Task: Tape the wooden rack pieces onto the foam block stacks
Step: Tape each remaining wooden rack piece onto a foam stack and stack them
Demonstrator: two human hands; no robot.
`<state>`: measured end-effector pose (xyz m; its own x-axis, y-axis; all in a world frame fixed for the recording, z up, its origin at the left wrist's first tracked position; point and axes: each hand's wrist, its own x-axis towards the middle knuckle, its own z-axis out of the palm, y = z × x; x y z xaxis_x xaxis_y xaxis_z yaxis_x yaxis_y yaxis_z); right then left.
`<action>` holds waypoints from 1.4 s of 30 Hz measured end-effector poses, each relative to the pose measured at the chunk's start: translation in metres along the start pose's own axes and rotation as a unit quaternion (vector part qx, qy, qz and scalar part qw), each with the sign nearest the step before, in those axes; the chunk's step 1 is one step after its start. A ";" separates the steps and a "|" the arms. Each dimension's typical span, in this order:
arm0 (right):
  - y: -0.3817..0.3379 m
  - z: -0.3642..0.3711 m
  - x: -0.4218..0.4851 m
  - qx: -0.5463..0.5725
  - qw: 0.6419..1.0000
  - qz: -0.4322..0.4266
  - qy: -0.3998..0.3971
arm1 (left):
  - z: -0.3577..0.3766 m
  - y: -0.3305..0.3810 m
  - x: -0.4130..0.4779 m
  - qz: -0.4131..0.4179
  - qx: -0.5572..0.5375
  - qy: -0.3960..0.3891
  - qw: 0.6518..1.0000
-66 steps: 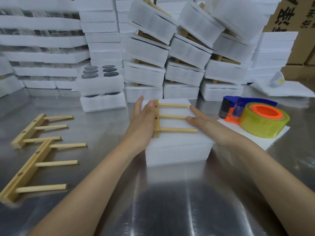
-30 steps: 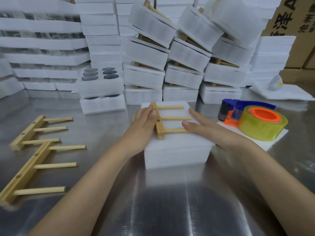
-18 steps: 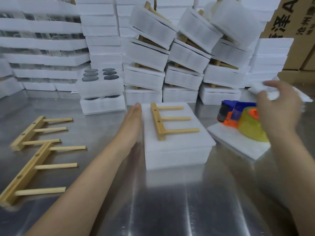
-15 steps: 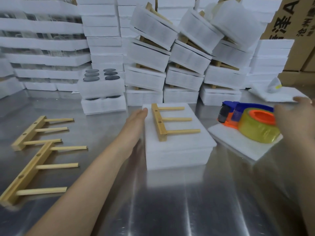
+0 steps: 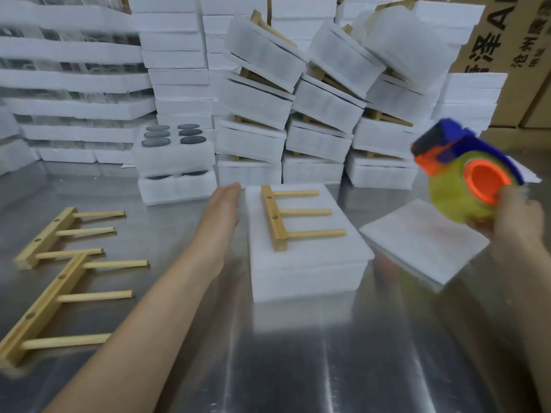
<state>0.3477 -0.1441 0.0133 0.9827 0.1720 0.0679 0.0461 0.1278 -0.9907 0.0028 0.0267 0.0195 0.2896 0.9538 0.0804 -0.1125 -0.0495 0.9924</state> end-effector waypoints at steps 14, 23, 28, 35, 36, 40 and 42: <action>-0.038 0.059 -0.106 0.063 0.886 -0.148 -0.436 | 0.010 0.032 -0.031 0.047 -0.110 -0.191 0.974; -0.030 0.062 -0.114 0.014 0.843 -0.256 -0.474 | 0.006 0.038 -0.034 -0.053 -0.253 -0.233 0.937; -0.032 0.060 -0.113 0.010 0.846 -0.272 -0.458 | 0.006 0.037 -0.034 -0.061 -0.253 -0.223 0.939; -0.035 0.056 -0.105 0.021 0.854 -0.281 -0.438 | 0.000 0.050 -0.037 0.044 -0.064 -0.185 0.980; -0.037 0.055 -0.104 0.022 0.853 -0.286 -0.437 | -0.001 0.052 -0.038 0.058 -0.061 -0.192 0.978; -0.038 0.053 -0.101 -0.017 0.853 -0.318 -0.414 | -0.009 0.059 -0.040 0.092 -0.071 -0.195 0.974; -0.035 0.049 -0.091 -0.026 0.866 -0.307 -0.393 | -0.022 0.065 -0.035 0.091 -0.099 -0.171 0.976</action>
<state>0.2479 -0.1163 0.0476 0.3454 0.7014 0.6235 0.5451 0.3909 -0.7417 -0.0359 -0.0034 0.0791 0.5451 0.7778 0.3129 -0.3626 -0.1178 0.9245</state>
